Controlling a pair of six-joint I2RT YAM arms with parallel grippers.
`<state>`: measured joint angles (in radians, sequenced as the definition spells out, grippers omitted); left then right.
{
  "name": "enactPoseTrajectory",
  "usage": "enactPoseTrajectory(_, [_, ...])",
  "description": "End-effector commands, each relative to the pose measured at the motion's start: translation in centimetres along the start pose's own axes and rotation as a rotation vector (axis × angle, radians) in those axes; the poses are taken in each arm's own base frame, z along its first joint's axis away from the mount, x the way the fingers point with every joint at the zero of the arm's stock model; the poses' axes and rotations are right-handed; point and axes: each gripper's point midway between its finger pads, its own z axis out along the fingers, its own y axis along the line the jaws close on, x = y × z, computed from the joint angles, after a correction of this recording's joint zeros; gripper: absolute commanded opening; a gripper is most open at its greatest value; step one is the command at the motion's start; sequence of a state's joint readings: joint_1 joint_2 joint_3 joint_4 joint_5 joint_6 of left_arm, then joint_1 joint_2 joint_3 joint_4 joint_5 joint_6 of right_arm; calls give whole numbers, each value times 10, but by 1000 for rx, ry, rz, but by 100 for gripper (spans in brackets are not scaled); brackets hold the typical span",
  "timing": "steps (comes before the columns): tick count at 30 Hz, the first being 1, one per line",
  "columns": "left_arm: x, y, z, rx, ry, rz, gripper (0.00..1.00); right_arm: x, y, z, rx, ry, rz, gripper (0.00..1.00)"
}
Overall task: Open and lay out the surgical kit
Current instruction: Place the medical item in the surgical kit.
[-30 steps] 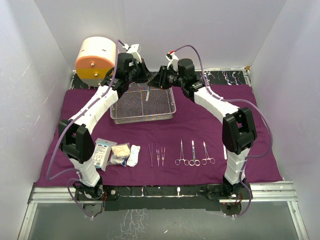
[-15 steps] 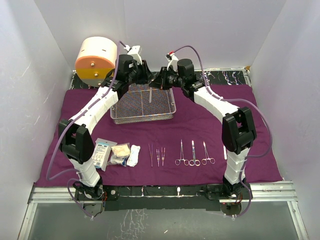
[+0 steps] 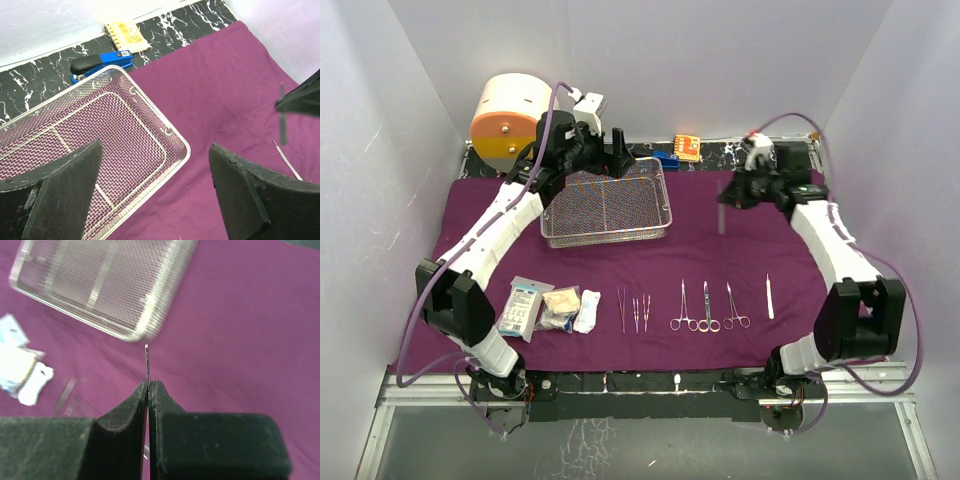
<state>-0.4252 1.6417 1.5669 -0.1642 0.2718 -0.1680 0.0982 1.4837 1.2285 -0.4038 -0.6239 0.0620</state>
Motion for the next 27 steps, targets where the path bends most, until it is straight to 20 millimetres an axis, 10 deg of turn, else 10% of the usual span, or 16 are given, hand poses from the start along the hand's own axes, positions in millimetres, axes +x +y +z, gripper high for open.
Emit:
enactPoseTrajectory(1, [-1,-8,-17,34,-18,68,86,57,-47,-72,144,180,-93,0])
enactPoseTrajectory(12, [8,-7,-17,41,-15,73,88,143,-108,-150,328,391,42,0])
enactPoseTrajectory(27, [9,-12,-16,65,-16,73,88,208,-127,-129,242,605,398,0])
